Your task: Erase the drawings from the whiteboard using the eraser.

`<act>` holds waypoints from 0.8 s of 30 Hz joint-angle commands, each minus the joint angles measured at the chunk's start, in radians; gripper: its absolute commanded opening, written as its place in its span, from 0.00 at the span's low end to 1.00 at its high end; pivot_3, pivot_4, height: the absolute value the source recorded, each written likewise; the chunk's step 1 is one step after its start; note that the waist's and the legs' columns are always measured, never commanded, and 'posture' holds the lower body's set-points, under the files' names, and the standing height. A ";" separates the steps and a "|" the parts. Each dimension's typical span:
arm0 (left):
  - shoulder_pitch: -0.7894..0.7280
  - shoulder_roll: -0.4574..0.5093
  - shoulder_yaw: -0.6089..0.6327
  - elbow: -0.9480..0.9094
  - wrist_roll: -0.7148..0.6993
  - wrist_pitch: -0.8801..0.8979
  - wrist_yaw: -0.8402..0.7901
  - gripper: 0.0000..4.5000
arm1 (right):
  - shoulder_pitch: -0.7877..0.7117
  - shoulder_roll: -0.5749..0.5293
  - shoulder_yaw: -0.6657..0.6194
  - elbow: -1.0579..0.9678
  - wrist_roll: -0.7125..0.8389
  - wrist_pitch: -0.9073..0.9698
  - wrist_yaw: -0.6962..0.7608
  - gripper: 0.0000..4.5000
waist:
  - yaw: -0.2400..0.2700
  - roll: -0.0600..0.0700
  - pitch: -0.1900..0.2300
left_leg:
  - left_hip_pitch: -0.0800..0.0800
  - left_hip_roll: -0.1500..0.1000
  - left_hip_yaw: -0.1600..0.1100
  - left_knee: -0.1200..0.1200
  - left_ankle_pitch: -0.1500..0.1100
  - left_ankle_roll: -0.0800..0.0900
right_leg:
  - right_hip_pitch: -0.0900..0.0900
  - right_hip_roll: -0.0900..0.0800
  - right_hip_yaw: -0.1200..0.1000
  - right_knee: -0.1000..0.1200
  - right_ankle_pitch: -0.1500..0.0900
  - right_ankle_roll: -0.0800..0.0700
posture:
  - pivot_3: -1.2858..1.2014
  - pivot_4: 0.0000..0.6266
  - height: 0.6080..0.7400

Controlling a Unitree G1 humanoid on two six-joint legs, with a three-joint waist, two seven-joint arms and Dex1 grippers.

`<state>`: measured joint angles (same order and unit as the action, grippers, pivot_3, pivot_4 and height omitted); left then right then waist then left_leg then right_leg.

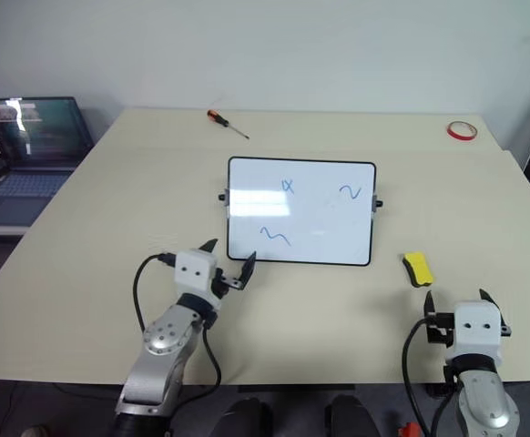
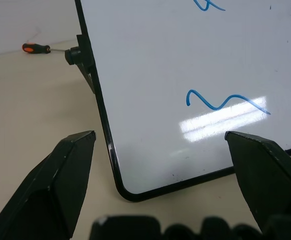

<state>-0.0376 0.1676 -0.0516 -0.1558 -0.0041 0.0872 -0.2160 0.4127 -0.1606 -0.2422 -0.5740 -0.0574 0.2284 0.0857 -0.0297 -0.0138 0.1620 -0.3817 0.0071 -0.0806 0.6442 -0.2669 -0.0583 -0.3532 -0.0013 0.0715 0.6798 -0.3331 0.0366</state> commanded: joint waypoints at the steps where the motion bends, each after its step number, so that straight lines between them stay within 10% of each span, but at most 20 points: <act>1: -0.001 -0.004 0.003 -0.007 -0.010 -0.043 -0.005 1.00 | 0.000 0.003 -0.015 -0.021 0.003 -0.017 -0.011 0.99 | 0.000 0.000 0.000 | 0.000 0.000 0.000 0.000 0.000 0.000 | 0.000 0.000 0.000 0.000 0.000 0.000 | 0.52 0.24 1.00; 12: -0.049 0.013 0.014 0.007 -0.065 -0.038 -0.079 1.00 | -0.029 -0.022 -0.039 -0.042 0.063 0.047 0.037 0.99 | 0.000 0.000 0.000 | 0.000 0.000 0.000 0.000 0.000 0.000 | 0.000 0.000 0.000 0.000 0.000 0.000 | 0.52 0.24 1.00; 24: -0.335 0.139 -0.194 0.067 -0.287 0.090 -0.655 1.00 | -0.240 -0.017 -0.031 -0.119 0.238 0.378 0.041 0.99 | -0.001 0.000 0.000 | -0.001 0.000 0.000 0.000 0.000 0.000 | 0.000 0.002 -0.002 0.000 0.000 0.000 | 0.52 0.24 1.00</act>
<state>-0.3399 0.3038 -0.2114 -0.0924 -0.2682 0.1677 -0.7952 0.1957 -0.1831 -0.2663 -0.6665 0.1502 0.5752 0.1349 -0.0309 -0.0139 0.1624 -0.3822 0.0069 -0.0805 0.6442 -0.2668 -0.0583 -0.3536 0.0016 0.0697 0.6804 -0.3331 0.0365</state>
